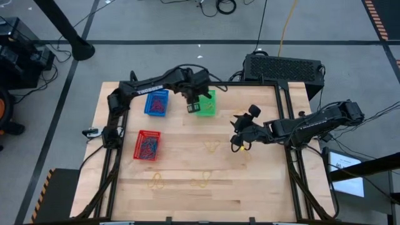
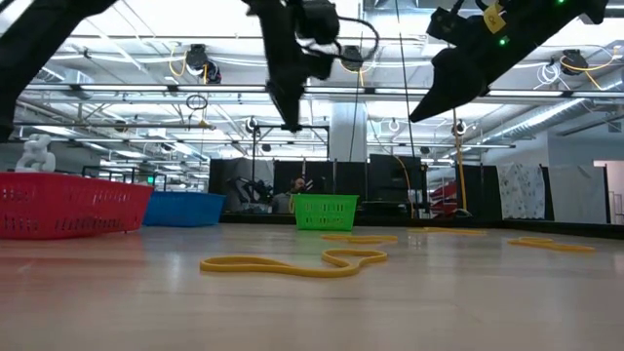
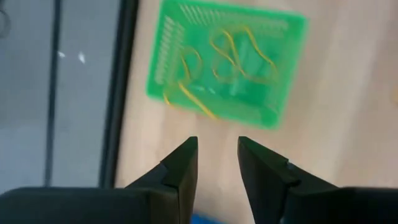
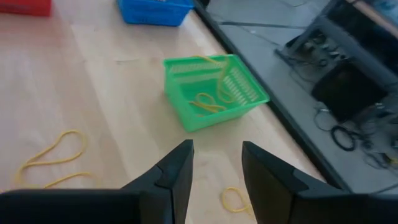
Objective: Sort rubber bands into baskets
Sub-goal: Put the yellow rubber band into the green basket
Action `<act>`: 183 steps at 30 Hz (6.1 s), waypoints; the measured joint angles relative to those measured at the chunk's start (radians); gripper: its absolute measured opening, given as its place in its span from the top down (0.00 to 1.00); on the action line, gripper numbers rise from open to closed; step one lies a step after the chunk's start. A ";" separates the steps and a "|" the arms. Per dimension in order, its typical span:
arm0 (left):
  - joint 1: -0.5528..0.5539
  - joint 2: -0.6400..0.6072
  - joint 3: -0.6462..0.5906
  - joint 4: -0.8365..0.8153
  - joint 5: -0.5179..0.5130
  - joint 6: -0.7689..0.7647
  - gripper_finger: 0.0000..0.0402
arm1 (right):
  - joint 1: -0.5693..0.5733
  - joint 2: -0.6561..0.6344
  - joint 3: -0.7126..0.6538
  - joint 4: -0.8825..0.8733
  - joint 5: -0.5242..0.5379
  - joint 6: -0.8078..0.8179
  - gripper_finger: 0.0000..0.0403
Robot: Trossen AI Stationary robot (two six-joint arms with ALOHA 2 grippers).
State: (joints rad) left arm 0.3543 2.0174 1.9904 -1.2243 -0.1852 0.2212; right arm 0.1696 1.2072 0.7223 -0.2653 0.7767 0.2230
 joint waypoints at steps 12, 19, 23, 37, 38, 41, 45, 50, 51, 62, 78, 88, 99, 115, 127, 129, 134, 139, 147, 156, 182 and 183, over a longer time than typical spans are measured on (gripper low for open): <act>0.005 -0.308 -0.274 0.086 0.102 -0.015 0.69 | 0.002 0.000 0.000 0.001 -0.051 0.000 0.68; 0.057 -0.384 -0.671 0.502 0.126 0.054 0.69 | 0.002 0.000 0.000 0.002 -0.078 0.000 0.68; 0.072 -0.329 -0.815 0.760 0.081 0.185 0.69 | 0.002 0.000 0.000 0.000 -0.077 0.000 0.68; 0.096 -0.126 -0.861 0.963 0.028 0.259 0.69 | -0.001 0.000 0.000 -0.004 -0.076 -0.043 0.68; 0.096 -0.118 -0.861 0.967 0.028 0.259 0.69 | -0.004 0.000 0.000 -0.002 -0.076 -0.049 0.68; 0.097 -0.108 -0.861 0.995 0.027 0.258 0.69 | -0.012 0.000 0.000 0.000 -0.073 -0.056 0.68; 0.097 -0.108 -0.861 1.034 0.026 0.257 0.69 | -0.025 0.000 0.000 0.000 -0.072 -0.056 0.68; 0.098 -0.121 -0.860 1.048 0.060 0.258 0.69 | -0.036 0.000 0.000 0.000 -0.074 -0.056 0.68; 0.098 -0.120 -0.861 1.043 0.063 0.258 0.69 | -0.038 0.000 0.000 0.000 -0.075 -0.056 0.68; 0.098 -0.120 -0.861 1.052 0.079 0.258 0.75 | -0.040 0.000 0.000 0.000 -0.075 -0.056 0.68; 0.098 -0.196 -0.861 0.923 -0.022 0.267 0.99 | -0.040 0.000 0.000 -0.001 -0.075 -0.061 0.68; 0.071 -0.319 -0.860 1.066 0.065 0.181 1.00 | -0.040 0.000 0.000 0.002 -0.075 -0.071 0.68; 0.036 -0.287 -0.860 1.116 0.128 0.125 0.99 | -0.040 0.000 0.000 0.002 -0.075 -0.063 0.68; 0.023 -0.286 -0.860 1.104 0.121 0.096 0.68 | -0.040 0.000 0.000 0.002 -0.076 -0.063 0.68; -0.039 -0.309 -0.660 0.375 0.150 0.001 0.65 | -0.040 0.000 0.000 0.003 -0.076 -0.062 0.68; -0.073 -0.316 -0.632 0.259 0.177 -0.031 0.65 | -0.040 0.000 0.000 0.009 -0.077 -0.054 0.68; -0.189 -0.363 -0.636 0.075 0.297 -0.138 0.65 | -0.040 0.000 0.000 0.049 -0.144 -0.052 0.68; -0.340 -0.430 -0.679 0.042 0.373 -0.239 0.65 | -0.040 0.000 0.000 0.119 -0.231 -0.055 0.68; -0.627 -0.497 -0.741 0.174 0.369 -0.415 0.66 | -0.037 0.000 0.000 0.253 -0.369 -0.093 0.68; -0.826 -0.486 -0.846 0.284 0.308 -0.532 0.66 | -0.037 0.000 0.000 0.301 -0.391 -0.081 0.68; -0.918 -0.486 -1.177 0.653 0.228 -0.583 0.66 | -0.037 0.000 0.000 0.292 -0.390 -0.059 0.68; -0.918 -0.486 -1.187 0.664 0.227 -0.582 0.66 | -0.037 0.000 0.000 0.292 -0.390 -0.059 0.68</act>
State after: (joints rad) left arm -0.5636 1.5318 0.8038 -0.5605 0.0421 -0.3611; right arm 0.1326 1.2072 0.7227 0.0265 0.3862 0.1638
